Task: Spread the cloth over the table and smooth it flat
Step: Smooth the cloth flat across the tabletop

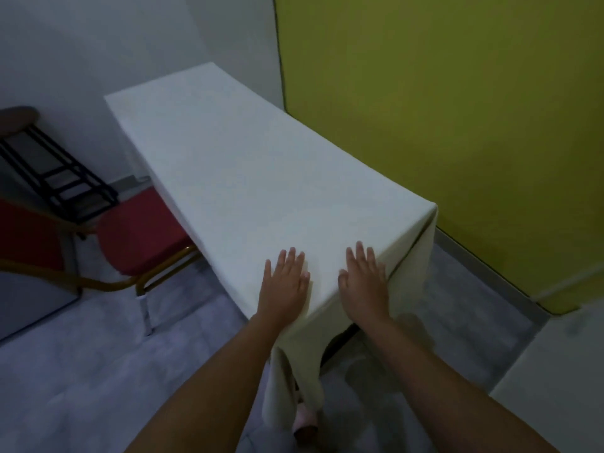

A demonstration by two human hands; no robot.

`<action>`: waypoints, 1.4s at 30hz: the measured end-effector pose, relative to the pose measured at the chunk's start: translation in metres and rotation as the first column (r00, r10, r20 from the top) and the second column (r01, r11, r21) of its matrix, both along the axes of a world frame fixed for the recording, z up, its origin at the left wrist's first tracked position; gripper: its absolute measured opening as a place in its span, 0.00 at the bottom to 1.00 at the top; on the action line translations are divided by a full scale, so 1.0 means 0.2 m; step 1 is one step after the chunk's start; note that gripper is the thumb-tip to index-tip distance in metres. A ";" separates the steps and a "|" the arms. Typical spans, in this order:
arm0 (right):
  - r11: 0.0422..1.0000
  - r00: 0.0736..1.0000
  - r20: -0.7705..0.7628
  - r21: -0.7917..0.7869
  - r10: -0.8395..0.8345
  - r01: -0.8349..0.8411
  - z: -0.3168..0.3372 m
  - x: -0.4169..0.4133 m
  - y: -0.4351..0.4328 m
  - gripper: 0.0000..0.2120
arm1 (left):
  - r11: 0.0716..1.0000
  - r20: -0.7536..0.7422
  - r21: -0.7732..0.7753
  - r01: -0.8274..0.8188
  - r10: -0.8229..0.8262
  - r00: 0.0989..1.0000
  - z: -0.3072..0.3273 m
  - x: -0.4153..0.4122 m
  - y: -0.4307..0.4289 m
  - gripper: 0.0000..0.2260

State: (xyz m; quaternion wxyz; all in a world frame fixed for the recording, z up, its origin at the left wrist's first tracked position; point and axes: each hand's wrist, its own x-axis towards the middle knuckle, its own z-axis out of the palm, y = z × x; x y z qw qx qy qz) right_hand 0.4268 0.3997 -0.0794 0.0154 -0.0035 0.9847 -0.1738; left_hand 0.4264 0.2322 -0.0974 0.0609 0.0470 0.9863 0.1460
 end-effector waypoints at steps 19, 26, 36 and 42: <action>0.985 0.982 0.186 0.171 -0.036 0.004 -0.04 -0.03 -0.60 0.27 | 0.992 0.102 -0.076 0.096 -0.089 0.991 0.00 -0.22 -0.60 0.25; 0.953 0.946 0.143 0.133 -0.290 0.272 -0.14 -0.09 -0.95 0.31 | 0.936 0.111 -0.133 0.325 -0.311 0.944 -0.03 -0.51 -0.92 0.25; 0.864 0.867 0.086 0.178 -0.491 0.472 -0.18 0.05 -1.09 0.36 | 0.797 0.053 -0.084 0.598 -0.596 0.801 -0.07 -0.58 -0.96 0.27; 0.799 0.799 0.099 0.195 -0.593 0.568 -0.16 -0.03 -1.07 0.27 | 0.705 0.034 -0.107 0.701 -0.702 0.711 -0.09 -0.66 -0.89 0.31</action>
